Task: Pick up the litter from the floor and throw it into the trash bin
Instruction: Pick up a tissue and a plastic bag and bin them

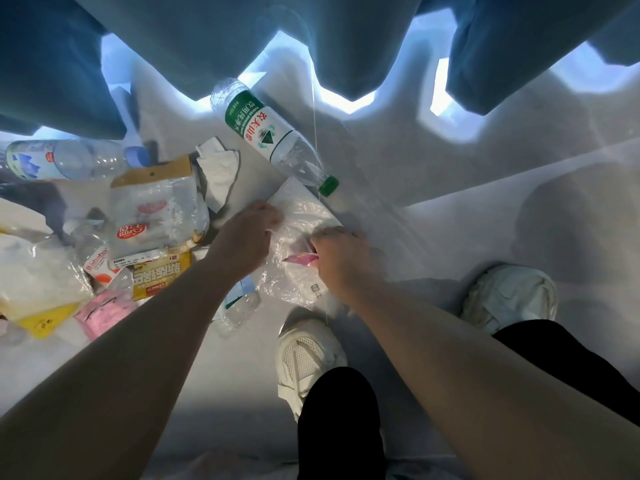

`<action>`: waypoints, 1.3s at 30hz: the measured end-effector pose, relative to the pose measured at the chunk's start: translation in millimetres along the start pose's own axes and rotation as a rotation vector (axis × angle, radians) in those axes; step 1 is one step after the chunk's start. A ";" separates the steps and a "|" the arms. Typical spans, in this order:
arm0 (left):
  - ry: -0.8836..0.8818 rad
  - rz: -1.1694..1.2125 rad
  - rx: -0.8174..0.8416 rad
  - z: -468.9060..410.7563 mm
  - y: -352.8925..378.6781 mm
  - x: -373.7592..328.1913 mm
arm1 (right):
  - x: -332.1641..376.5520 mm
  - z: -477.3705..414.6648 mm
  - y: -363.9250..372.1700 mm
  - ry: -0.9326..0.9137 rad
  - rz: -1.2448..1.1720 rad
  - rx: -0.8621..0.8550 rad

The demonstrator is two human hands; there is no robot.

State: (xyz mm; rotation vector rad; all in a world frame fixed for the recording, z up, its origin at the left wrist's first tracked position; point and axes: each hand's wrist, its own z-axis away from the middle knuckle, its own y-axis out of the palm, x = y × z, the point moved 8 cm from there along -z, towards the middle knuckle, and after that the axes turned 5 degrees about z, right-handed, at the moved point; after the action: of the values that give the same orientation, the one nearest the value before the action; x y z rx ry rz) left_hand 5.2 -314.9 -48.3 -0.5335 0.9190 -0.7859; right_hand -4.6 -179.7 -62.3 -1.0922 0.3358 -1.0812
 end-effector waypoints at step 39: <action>0.141 -0.070 -0.001 50.0 -103.9 -459.6 | -388.9 339.0 -319.4 0.659 -0.852 -0.546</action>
State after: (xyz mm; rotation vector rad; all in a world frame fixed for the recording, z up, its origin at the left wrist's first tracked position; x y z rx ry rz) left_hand -159.7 -12.4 277.0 -0.5177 1.0352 -0.8949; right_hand -129.2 317.0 263.2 -1.3752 0.7524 -2.2117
